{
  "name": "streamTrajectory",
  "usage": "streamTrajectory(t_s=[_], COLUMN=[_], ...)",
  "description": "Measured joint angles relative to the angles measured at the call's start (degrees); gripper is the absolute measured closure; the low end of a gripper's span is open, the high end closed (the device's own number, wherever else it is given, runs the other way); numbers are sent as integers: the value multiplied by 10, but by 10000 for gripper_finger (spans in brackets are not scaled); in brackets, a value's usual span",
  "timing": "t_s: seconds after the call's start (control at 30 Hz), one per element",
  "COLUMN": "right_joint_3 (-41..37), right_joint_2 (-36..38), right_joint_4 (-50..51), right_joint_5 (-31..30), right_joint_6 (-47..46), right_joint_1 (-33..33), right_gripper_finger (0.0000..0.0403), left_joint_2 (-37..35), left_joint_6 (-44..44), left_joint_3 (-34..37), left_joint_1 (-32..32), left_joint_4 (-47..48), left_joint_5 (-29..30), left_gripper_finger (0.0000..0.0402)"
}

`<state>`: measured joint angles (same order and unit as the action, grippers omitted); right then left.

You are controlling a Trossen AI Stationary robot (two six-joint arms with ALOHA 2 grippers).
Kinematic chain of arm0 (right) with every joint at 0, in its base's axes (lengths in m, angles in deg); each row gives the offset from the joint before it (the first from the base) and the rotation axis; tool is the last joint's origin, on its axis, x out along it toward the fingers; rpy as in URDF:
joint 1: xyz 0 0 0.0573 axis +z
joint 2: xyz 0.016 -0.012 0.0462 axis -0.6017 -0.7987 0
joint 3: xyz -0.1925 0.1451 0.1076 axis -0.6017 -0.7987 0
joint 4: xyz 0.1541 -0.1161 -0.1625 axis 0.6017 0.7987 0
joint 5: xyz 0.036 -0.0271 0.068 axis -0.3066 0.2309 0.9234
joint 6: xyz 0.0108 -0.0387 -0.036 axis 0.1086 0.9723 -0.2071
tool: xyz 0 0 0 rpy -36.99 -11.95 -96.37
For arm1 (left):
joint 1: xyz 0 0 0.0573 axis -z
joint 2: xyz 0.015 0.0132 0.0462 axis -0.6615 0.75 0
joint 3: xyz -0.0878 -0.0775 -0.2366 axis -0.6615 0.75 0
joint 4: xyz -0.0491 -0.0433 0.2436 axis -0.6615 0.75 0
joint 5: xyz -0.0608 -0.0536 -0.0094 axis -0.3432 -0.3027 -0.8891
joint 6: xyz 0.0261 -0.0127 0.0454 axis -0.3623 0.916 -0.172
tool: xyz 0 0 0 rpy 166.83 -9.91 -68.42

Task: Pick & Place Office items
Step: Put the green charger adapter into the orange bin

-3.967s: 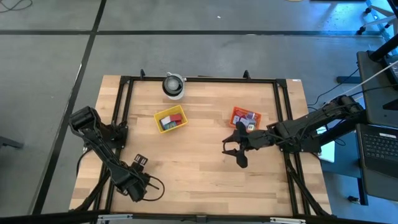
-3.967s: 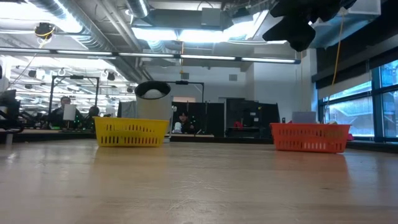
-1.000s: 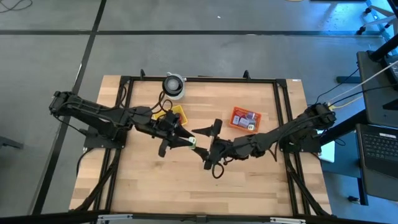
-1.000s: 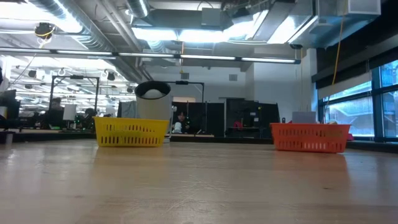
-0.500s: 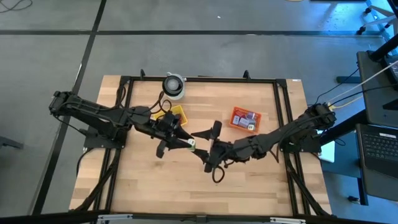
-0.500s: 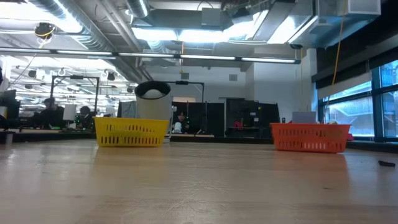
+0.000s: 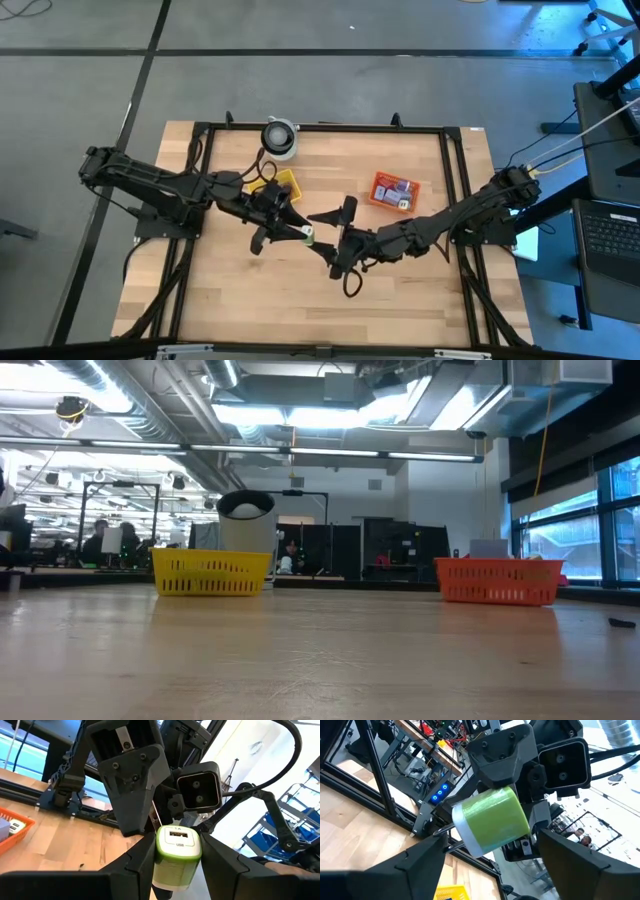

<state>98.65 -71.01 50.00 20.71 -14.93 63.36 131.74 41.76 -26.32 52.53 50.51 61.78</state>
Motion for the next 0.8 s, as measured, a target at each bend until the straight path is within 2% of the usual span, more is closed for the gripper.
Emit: streamTrajectory(t_s=[0.23, 0.8], right_joint_3=[1, 1], right_joint_2=[0, 0], right_joint_4=[0, 3], right_joint_5=[0, 34], right_joint_6=[24, 44], right_joint_1=[0, 11], right_gripper_finger=[75, 97], left_joint_2=[0, 0], left_joint_6=[0, 16], left_joint_3=[1, 1], left_joint_1=[0, 0], left_joint_4=[1, 7], left_joint_5=[0, -23], left_gripper_finger=[272, 272])
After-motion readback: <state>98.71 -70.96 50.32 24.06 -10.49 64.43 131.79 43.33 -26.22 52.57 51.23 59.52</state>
